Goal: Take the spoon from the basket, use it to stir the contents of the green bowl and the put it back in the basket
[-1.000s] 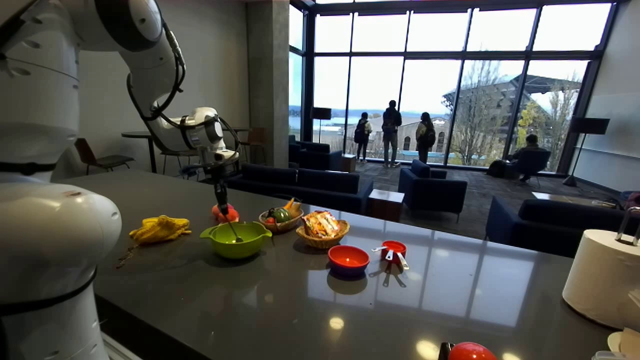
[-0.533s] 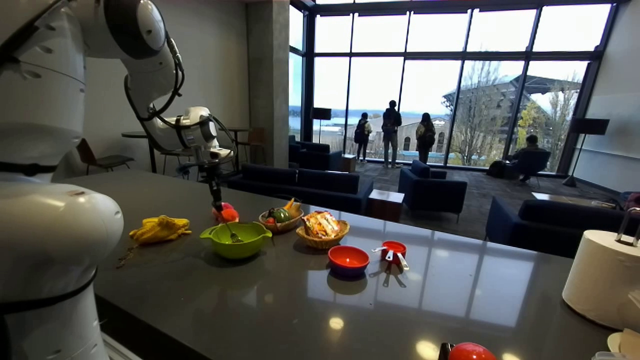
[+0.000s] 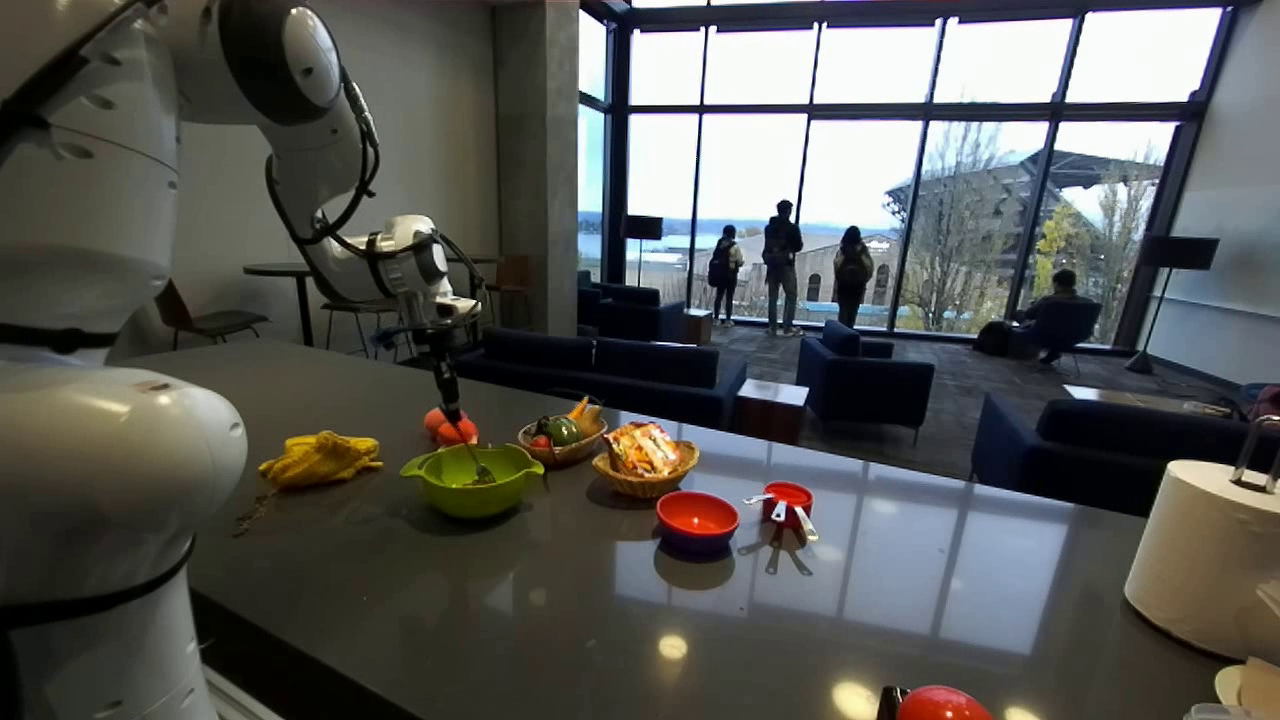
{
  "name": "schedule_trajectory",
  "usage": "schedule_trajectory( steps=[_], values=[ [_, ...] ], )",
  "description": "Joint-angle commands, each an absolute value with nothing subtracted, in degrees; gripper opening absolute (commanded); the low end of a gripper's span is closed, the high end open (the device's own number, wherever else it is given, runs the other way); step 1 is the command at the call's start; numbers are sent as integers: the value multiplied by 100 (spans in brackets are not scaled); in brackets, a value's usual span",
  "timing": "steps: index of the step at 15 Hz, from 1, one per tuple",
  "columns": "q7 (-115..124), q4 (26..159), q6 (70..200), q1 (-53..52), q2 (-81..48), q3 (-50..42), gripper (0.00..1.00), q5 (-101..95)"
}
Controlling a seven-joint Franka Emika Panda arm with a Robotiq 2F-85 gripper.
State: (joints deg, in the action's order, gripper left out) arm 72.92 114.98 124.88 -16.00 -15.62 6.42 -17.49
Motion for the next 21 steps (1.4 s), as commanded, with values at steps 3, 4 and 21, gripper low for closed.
schedule_trajectory(
  steps=[3, 4, 21],
  values=[
    [7230, 11694, 12338, -1490, -1469, 539, 1, -1649],
    [7219, 11689, 12323, -1502, -1497, 558, 1, -1627],
    [6850, 11115, 11960, -1662, -1861, 527, 1, -1872]
  ],
)
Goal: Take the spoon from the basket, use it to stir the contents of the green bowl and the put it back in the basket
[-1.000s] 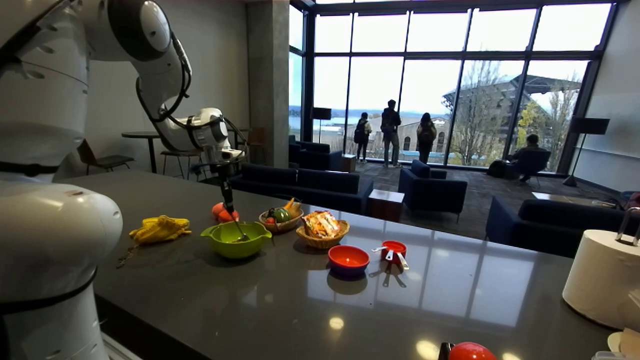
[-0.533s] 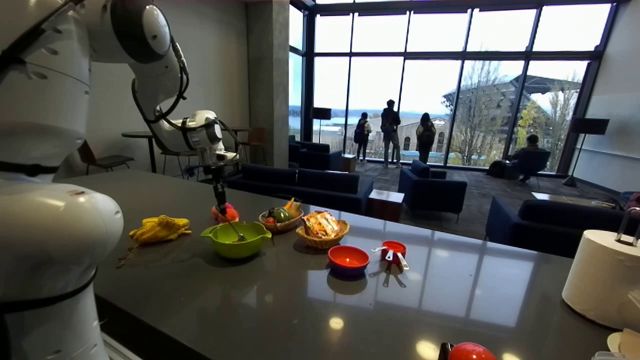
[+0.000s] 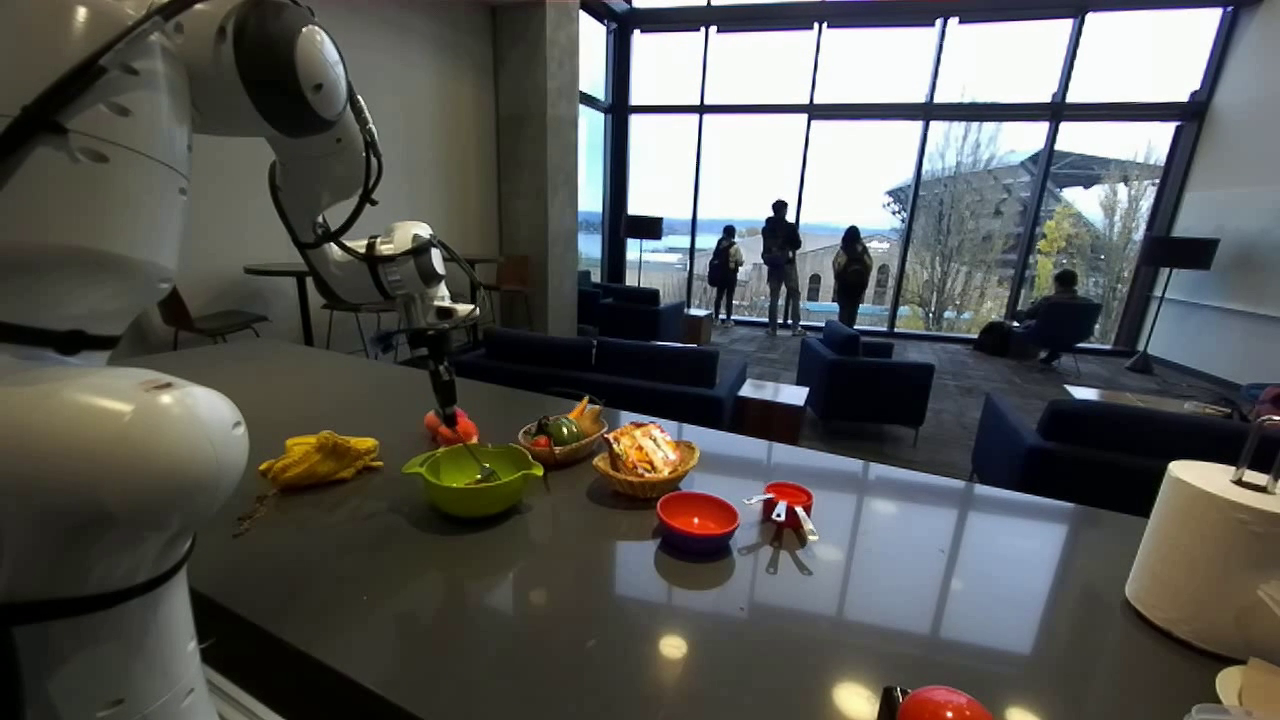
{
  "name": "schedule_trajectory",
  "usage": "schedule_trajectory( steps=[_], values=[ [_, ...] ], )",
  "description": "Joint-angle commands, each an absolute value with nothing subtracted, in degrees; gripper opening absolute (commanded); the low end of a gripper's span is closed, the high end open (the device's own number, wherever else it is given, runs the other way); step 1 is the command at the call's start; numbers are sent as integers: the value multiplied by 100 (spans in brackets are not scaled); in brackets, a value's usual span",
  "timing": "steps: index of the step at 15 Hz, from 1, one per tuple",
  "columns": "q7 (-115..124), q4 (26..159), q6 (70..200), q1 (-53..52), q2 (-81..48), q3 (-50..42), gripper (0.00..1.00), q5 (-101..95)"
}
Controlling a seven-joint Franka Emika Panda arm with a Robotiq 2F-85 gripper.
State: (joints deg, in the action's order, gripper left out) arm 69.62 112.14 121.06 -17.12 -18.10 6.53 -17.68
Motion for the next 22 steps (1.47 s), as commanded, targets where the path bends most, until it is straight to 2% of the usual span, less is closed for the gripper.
schedule_trajectory(
  steps=[1, 22],
  values=[
    [6873, 11158, 11913, -1645, -1827, 487, 1, -1870],
    [6759, 10799, 11677, -1955, -2062, 680, 1, -1890]
  ],
)
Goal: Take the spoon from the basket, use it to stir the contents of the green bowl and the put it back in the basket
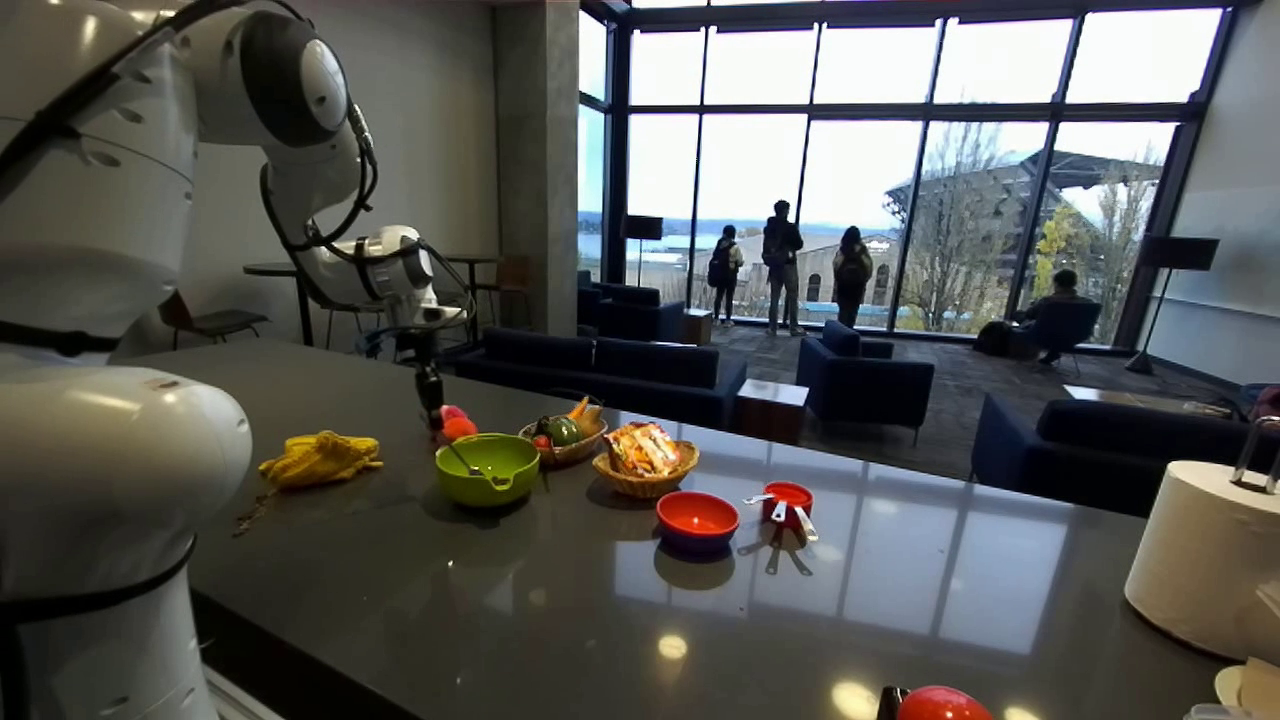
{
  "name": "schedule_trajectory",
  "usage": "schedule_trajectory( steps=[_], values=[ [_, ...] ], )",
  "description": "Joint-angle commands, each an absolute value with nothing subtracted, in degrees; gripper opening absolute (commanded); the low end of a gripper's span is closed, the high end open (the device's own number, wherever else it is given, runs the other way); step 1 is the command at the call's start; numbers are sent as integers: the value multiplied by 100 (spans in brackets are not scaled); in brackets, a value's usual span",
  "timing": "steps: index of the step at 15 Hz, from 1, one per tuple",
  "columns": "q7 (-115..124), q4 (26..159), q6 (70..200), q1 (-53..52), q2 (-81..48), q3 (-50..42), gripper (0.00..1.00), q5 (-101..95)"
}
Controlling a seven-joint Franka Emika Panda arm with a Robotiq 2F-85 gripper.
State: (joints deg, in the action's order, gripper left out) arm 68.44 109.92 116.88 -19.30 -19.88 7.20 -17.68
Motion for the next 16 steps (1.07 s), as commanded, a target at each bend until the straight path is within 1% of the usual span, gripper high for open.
schedule_trajectory(
  steps=[1, 11, 16],
  values=[
    [6787, 10779, 11666, -1964, -2032, 654, 1, -1940],
    [7051, 11000, 11670, -1766, -1215, 449, 1, -2265],
    [7708, 11158, 11860, -1553, -857, 354, 1, -2562]
  ],
)
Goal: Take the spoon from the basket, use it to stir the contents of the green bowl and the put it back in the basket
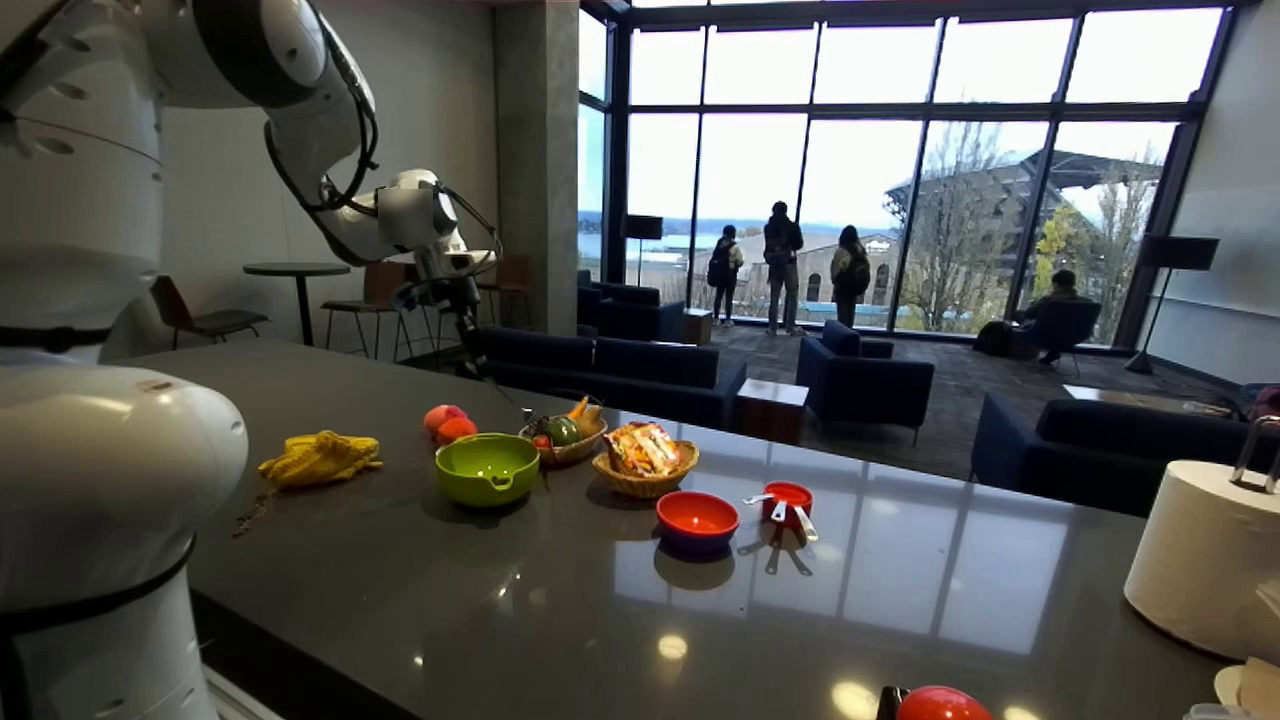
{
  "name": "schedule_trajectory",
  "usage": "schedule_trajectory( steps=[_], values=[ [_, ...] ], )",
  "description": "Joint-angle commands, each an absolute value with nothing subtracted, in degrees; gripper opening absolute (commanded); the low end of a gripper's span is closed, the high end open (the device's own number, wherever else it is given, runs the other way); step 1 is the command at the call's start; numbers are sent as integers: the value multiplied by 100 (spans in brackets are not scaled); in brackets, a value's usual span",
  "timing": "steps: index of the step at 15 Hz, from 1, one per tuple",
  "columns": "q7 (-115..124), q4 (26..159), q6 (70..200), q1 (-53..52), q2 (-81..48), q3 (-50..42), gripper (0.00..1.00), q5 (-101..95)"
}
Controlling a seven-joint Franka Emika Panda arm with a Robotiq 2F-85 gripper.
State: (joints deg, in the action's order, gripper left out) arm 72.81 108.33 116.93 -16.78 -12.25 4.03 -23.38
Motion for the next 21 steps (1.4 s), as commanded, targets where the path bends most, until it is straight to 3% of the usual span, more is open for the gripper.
schedule_trajectory(
  steps=[1, 12, 21],
  values=[
    [7866, 11186, 11909, -1492, -834, 333, 1, -2630],
    [8743, 11232, 12981, -966, -1256, -45, 1, -2933],
    [9235, 11097, 13094, -1082, -1829, -302, 1, -3824]
  ],
)
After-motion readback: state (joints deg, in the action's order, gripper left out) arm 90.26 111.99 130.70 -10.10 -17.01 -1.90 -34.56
